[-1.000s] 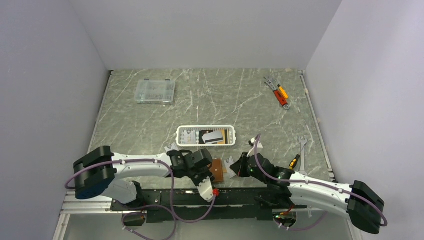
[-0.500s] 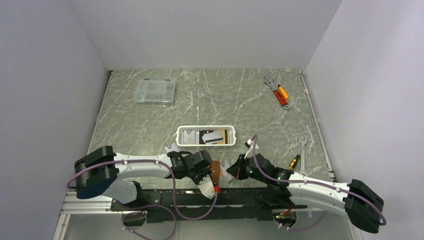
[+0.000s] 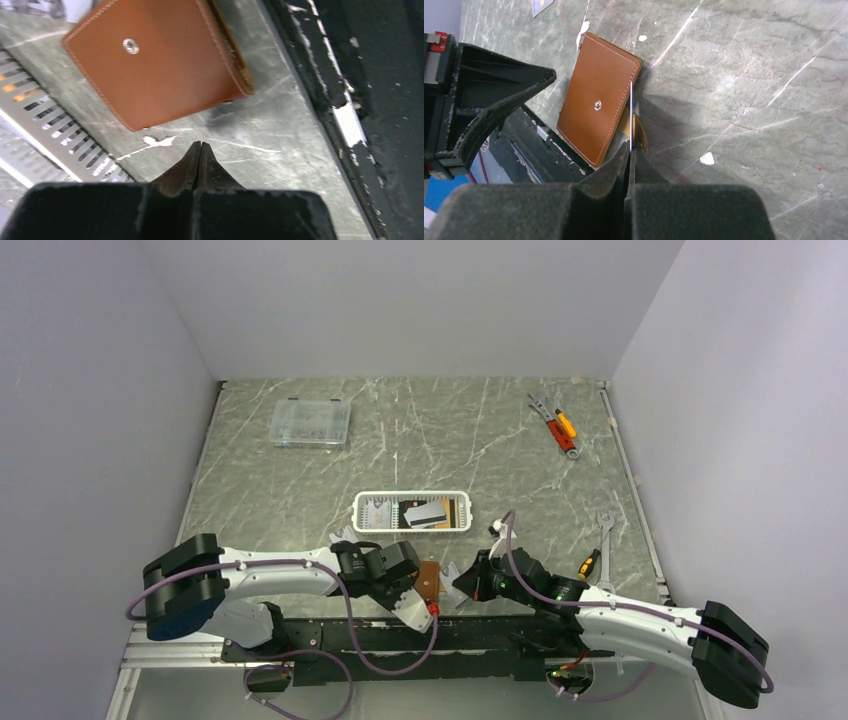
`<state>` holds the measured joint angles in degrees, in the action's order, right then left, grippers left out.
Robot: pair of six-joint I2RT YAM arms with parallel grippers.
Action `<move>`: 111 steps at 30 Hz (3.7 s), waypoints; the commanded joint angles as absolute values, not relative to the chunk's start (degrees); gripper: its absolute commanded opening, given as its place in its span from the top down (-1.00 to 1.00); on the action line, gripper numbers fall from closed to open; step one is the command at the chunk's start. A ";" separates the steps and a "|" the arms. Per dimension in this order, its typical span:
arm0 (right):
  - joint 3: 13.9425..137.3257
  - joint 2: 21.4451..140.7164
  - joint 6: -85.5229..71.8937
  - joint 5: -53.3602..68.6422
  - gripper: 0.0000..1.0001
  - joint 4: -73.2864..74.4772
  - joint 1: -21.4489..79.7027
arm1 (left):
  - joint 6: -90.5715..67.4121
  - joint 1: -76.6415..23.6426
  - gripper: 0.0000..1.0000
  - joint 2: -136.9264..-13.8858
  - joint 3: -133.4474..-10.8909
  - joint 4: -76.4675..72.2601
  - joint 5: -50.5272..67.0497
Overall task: Put the credit cards into the card holder
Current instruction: Open the card holder at the center of the board.
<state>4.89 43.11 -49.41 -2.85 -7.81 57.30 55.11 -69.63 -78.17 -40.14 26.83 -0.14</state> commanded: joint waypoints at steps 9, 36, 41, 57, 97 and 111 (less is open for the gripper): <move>4.07 41.44 -47.83 0.92 1.00 -11.15 57.38 | 49.95 -70.14 1.00 -86.44 -46.58 32.87 3.65; 9.04 43.50 -45.53 7.96 1.00 -17.56 57.35 | 45.24 -64.85 0.82 -82.39 -60.45 40.20 9.83; 10.95 46.61 -44.90 8.65 1.00 -18.65 57.52 | 36.26 -61.36 0.65 -80.23 -65.07 45.10 15.58; 19.36 58.26 -41.81 8.10 1.00 -18.27 63.23 | 13.45 -46.27 -0.08 -75.24 -55.75 39.02 35.80; 47.07 83.75 -33.36 1.57 1.00 -2.38 71.11 | 25.78 -36.63 -0.23 -66.03 -53.12 51.49 35.70; 46.89 89.38 -34.83 2.11 1.00 -4.44 71.17 | 24.21 -50.67 -0.99 -65.22 -50.69 48.21 18.02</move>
